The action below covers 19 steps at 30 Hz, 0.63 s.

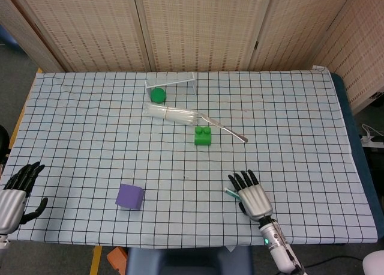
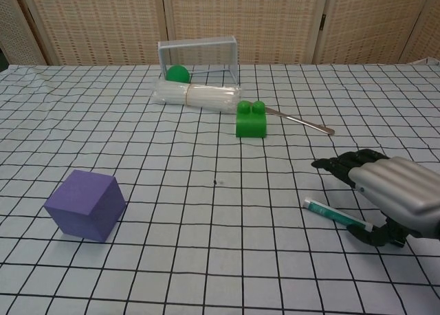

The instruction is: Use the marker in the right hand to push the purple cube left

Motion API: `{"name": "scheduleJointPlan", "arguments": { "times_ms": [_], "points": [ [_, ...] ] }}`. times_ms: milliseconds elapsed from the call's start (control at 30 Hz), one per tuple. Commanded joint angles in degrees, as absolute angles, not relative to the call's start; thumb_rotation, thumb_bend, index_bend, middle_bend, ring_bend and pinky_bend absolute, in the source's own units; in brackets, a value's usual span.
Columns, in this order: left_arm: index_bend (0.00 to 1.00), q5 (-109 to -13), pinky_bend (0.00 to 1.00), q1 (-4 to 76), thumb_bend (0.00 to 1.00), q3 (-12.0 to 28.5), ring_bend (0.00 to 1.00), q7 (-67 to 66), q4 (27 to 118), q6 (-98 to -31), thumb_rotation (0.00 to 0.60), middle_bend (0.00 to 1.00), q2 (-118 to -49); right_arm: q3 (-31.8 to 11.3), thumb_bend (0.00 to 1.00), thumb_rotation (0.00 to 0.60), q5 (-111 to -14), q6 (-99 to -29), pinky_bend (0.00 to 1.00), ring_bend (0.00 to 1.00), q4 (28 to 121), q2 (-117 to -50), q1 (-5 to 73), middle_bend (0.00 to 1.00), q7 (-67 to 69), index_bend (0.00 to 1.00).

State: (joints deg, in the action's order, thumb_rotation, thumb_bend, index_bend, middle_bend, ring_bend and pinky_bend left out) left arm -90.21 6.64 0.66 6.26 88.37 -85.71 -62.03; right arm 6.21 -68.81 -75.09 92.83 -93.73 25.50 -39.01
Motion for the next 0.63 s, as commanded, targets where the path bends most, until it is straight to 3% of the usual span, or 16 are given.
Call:
{"name": "scheduleJointPlan", "arguments": {
  "times_ms": [33, 200, 367, 633],
  "points": [
    [0.04, -90.16, 0.17, 6.5, 0.41, 0.68, 0.0, 5.72, 88.43, -85.91, 0.6, 0.0, -62.15, 7.85, 0.24, 0.6, -74.85, -79.67, 0.0, 0.0, 97.36, -88.37, 22.68, 0.05, -34.88, 0.0],
    [0.04, -90.09, 0.17, 6.25, 0.41, 0.8, 0.01, 3.92, 88.7, -86.44, 0.6, 0.0, -62.51, 9.99, 0.22, 0.6, -82.02, -88.8, 0.0, 0.0, 99.9, -81.65, 17.73, 0.0, -33.3, 0.0],
    [0.04, -89.75, 0.17, 5.91, 0.41, 1.01, 0.01, 0.93, 89.1, -87.0, 0.6, 0.0, -63.18, 9.91, 0.22, 0.6, -83.54, -97.83, 0.0, 0.0, 96.78, -77.9, 10.95, 0.0, -31.16, 0.0],
    [0.0, -86.1, 0.18, 5.8, 0.41, 1.68, 0.01, -4.62, 91.06, -85.16, 0.6, 0.0, -64.12, 6.48, 0.21, 0.6, -82.97, -98.79, 0.0, 0.0, 94.27, -72.18, 7.65, 0.0, -16.95, 0.0]
  ]
}}
